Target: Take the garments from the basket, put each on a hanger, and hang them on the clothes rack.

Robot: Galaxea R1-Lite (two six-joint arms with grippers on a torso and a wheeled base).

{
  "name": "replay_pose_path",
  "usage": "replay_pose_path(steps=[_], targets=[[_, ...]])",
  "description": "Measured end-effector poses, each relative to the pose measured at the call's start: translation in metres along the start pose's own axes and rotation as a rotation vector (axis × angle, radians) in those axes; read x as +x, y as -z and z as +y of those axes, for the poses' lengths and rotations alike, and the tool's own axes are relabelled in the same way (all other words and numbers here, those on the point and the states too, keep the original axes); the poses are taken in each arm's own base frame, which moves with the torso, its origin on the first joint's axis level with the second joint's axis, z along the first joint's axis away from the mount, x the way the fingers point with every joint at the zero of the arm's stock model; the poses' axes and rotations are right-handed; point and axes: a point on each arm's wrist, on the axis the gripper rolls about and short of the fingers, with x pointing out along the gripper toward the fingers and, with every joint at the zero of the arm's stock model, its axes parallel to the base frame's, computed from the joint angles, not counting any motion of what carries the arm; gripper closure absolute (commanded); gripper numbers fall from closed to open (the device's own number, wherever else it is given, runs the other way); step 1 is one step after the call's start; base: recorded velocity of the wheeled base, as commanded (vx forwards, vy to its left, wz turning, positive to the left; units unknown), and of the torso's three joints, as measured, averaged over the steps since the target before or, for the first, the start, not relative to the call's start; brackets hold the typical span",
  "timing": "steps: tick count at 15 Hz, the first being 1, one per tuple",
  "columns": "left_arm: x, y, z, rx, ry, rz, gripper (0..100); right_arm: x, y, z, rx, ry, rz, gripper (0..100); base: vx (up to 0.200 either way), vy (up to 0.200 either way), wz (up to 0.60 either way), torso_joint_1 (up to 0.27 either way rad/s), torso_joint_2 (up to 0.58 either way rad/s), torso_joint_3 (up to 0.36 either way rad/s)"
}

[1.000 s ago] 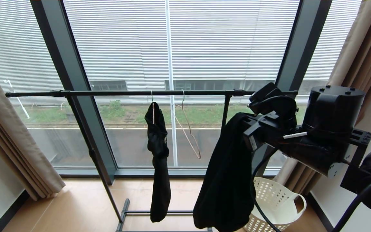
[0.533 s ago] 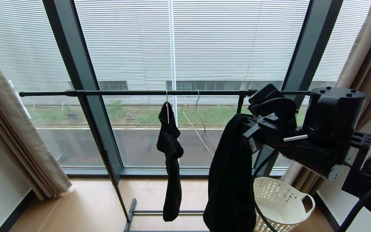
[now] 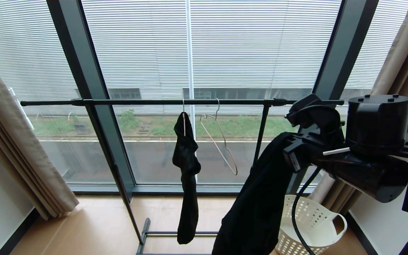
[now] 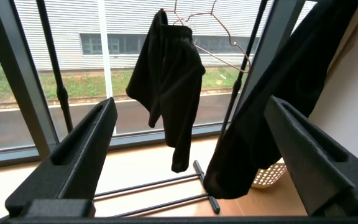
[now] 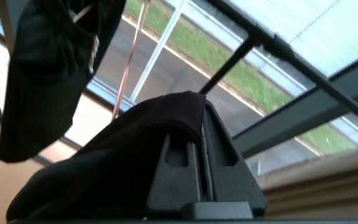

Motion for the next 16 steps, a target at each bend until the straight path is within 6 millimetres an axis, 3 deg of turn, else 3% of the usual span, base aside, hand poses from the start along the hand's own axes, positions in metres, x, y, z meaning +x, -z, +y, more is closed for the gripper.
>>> replay_pose_path(steps=[3, 7, 12, 16], targets=[[0.0, 0.0, 0.0, -0.014, -0.001, -0.001, 0, -0.002, 0.012, -0.001, 0.029, 0.01, 0.039, 100, 0.0, 0.0, -0.6, 0.004, 0.0, 0.007], [0.0, 0.0, 0.0, -0.008, -0.002, -0.002, 0, -0.004, 0.019, -0.001, 0.029, 0.027, 0.008, 100, 0.0, 0.0, 0.0, 0.0, 0.0, 0.0], [0.001, 0.001, 0.0, -0.003, -0.019, 0.038, 0, -0.021, 0.023, 0.011, 0.005, 0.021, 0.014, 100, 0.0, 0.0, 0.0, 0.0, 0.0, 0.0], [0.01, -0.024, -0.001, -0.045, -0.083, 0.192, 0, -0.024, 0.018, 0.011, -0.029, 0.064, 0.152, 100, 0.0, 0.0, 0.0, 0.0, 0.0, 0.0]])
